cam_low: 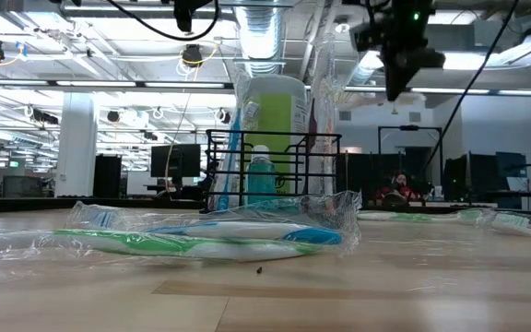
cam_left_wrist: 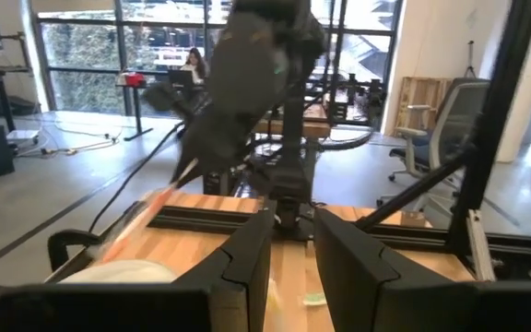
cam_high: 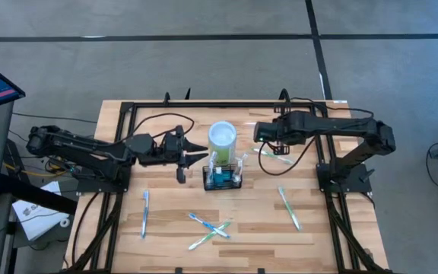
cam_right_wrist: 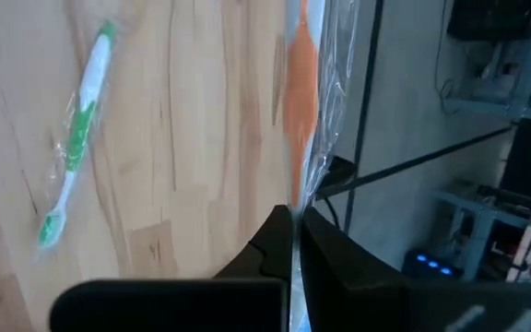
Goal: Pick & Place toothbrushing station
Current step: Put the orange toothbrush into the wire organizer
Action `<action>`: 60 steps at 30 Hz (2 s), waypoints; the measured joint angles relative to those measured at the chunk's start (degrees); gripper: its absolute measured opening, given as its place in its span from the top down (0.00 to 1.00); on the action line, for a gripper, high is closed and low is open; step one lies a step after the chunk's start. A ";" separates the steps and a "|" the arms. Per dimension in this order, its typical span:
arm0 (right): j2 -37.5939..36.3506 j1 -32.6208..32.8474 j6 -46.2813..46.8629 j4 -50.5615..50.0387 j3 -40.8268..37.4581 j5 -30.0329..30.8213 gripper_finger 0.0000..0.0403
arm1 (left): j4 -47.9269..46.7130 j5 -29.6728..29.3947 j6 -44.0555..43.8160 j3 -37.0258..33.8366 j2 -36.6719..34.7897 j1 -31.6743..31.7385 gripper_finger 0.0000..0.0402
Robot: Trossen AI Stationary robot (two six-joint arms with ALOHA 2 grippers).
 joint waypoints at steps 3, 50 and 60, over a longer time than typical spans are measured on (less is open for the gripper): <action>0.00 2.09 -0.02 -2.16 2.43 1.21 1.00 | -0.02 0.93 -0.26 0.00 0.00 1.23 0.80; 10.64 21.53 -20.36 12.25 14.16 7.52 1.00 | -3.42 42.58 -31.52 8.95 14.96 17.78 0.80; 16.44 21.87 -24.65 10.14 19.68 8.54 1.00 | -3.80 43.70 -32.87 8.94 14.64 17.78 0.80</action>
